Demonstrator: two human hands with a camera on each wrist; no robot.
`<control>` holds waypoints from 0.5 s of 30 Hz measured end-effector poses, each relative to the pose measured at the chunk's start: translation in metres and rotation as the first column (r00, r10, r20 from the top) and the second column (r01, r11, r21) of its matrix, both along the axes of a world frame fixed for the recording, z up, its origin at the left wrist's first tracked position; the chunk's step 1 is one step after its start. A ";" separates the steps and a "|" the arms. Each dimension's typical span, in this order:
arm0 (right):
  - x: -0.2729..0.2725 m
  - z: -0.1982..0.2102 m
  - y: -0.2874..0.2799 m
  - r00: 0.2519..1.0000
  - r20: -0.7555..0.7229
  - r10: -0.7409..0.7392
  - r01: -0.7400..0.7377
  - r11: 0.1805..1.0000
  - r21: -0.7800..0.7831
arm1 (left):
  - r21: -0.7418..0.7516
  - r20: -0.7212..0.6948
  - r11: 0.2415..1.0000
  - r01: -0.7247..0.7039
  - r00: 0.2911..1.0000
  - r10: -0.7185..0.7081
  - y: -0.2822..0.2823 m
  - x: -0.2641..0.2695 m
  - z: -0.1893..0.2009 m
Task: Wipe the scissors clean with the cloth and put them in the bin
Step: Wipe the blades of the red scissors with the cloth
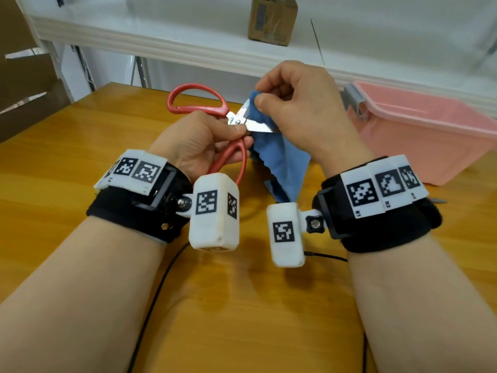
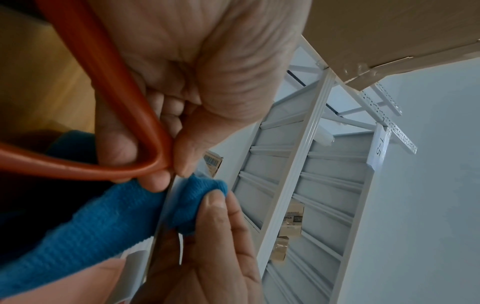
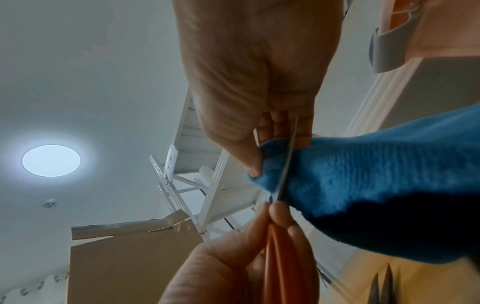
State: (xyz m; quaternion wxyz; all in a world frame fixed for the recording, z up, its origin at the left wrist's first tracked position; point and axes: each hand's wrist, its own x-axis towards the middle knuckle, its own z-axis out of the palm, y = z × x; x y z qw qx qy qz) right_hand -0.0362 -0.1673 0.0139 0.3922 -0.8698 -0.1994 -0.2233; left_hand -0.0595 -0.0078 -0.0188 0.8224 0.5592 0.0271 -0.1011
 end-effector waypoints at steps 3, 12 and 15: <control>-0.002 -0.003 0.004 1.000 -0.004 0.018 -0.019 0.994 -0.105 | 0.035 0.007 0.999 0.002 1.000 -0.002 -0.002 0.001 -0.002; -0.007 -0.009 0.014 1.000 0.019 -0.017 0.023 0.920 -0.390 | 0.165 0.026 0.986 0.014 0.999 -0.019 -0.005 0.004 -0.007; -0.009 -0.011 0.016 0.999 0.022 -0.042 0.047 0.927 -0.372 | 0.167 0.028 0.986 -0.002 1.000 -0.003 -0.006 0.004 -0.007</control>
